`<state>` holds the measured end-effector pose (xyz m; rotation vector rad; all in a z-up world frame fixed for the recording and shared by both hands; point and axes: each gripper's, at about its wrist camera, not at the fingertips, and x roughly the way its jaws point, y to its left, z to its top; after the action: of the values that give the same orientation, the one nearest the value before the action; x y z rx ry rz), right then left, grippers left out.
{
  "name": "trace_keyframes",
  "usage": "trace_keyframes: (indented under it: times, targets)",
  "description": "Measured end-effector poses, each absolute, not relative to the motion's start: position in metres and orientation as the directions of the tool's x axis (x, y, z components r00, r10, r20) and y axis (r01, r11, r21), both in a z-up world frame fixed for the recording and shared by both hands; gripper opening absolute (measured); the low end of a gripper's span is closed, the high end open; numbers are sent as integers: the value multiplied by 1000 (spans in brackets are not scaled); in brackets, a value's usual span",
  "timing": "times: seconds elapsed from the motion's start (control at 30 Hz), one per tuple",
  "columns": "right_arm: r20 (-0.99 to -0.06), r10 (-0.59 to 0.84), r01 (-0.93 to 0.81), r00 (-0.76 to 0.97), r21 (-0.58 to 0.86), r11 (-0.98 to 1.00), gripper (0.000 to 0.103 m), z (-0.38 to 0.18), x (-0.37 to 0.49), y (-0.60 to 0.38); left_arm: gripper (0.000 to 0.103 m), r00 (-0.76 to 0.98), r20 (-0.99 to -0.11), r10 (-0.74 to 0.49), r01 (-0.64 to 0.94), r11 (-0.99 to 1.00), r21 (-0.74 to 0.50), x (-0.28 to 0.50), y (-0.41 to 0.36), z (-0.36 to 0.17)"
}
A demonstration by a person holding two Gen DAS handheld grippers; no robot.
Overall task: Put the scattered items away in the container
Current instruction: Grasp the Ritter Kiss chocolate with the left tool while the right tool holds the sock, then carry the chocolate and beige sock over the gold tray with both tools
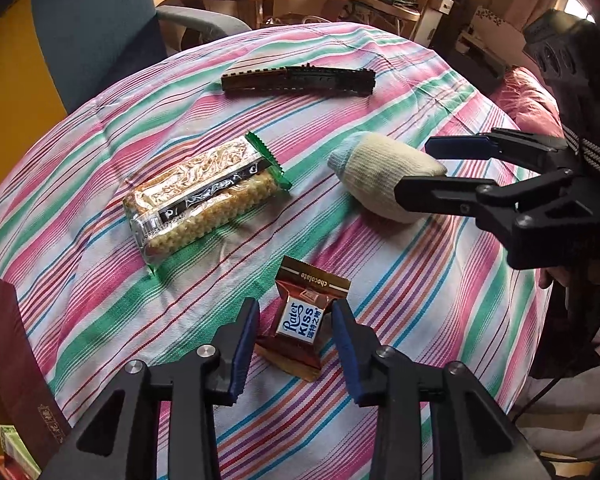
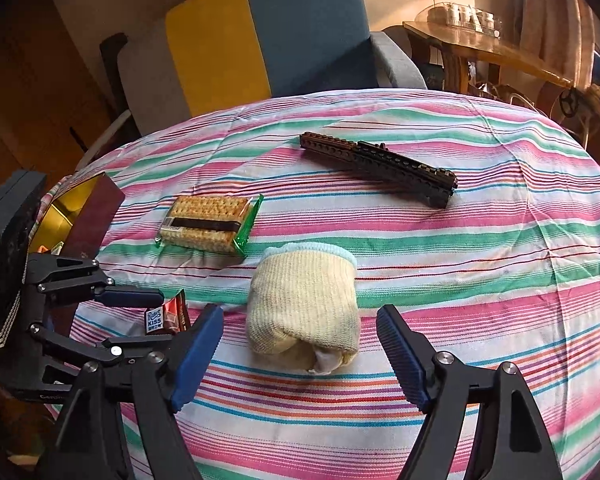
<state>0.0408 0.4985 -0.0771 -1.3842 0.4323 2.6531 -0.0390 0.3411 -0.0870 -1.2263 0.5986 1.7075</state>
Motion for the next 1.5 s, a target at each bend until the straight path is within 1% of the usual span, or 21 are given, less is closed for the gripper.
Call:
trace_keyframes:
  times: [0.07, 0.1, 0.13, 0.17, 0.33, 0.53, 0.67, 0.7, 0.77, 0.8, 0.83, 0.87, 1.07, 1.1, 1.13, 1.2, 1.37, 1.5]
  targets:
    - [-828, -32, -228, -560, 192, -954, 79, -82, 36, 498, 32, -90, -911, 403, -863, -488, -131, -39, 337, -86]
    - [-833, -36, -225, -552, 190, -956, 77, -84, 34, 497, 30, -97, -909, 406, -856, -501, -132, -38, 333, -86]
    - [-838, -27, -224, -545, 177, -958, 70, -86, 33, 495, 25, -103, -907, 409, -846, -515, -137, -37, 330, -86]
    - [-843, -14, -225, -538, 160, -961, 64, -88, 33, 492, 24, -102, -904, 414, -833, -533, -150, -37, 328, -86]
    - [-837, 41, -260, -546, 122, -958, 62, -85, 44, 481, 22, -100, -885, 454, -777, -592, -216, -29, 308, -83]
    - [-814, 27, -266, -580, 159, -951, 62, -70, 73, 460, 22, -106, -876, 471, -760, -606, -234, -1, 284, -76]
    - [-822, 21, -268, -568, 161, -950, 62, -78, 88, 437, 22, -125, -877, 464, -749, -624, -223, 14, 268, -77]
    - [-825, 25, -272, -564, 156, -950, 62, -80, 91, 433, 23, -133, -878, 461, -747, -628, -217, 17, 264, -77]
    - [-826, 24, -277, -564, 162, -947, 62, -84, 96, 425, 30, -153, -878, 454, -746, -635, -198, 21, 261, -80]
    - [-827, 23, -280, -562, 164, -946, 62, -86, 98, 423, 33, -140, -878, 458, -748, -630, -209, 21, 261, -82]
    - [-827, 27, -281, -561, 160, -946, 62, -86, 99, 421, 41, -139, -877, 460, -745, -632, -213, 21, 260, -84]
    - [-828, 33, -283, -560, 153, -947, 62, -87, 99, 420, 44, -138, -877, 460, -744, -633, -214, 22, 261, -85]
    - [-829, 44, -301, -557, 152, -941, 63, -88, 98, 420, 45, -153, -875, 460, -766, -614, -189, 23, 270, -92]
    - [-829, 46, -304, -557, 152, -940, 64, -87, 98, 420, 40, -153, -873, 464, -767, -613, -191, 23, 270, -92]
    - [-829, 48, -307, -557, 152, -940, 64, -87, 98, 420, 32, -153, -870, 469, -765, -613, -196, 22, 270, -92]
    - [-828, 53, -311, -557, 149, -939, 64, -87, 97, 419, 27, -156, -865, 477, -759, -618, -205, 21, 267, -92]
    - [-827, 82, -315, -556, 118, -942, 62, -86, 97, 413, 24, -178, -847, 501, -742, -633, -219, 24, 255, -85]
    - [-815, 81, -313, -573, 127, -941, 62, -79, 100, 406, 23, -217, -809, 547, -738, -635, -231, 30, 241, -63]
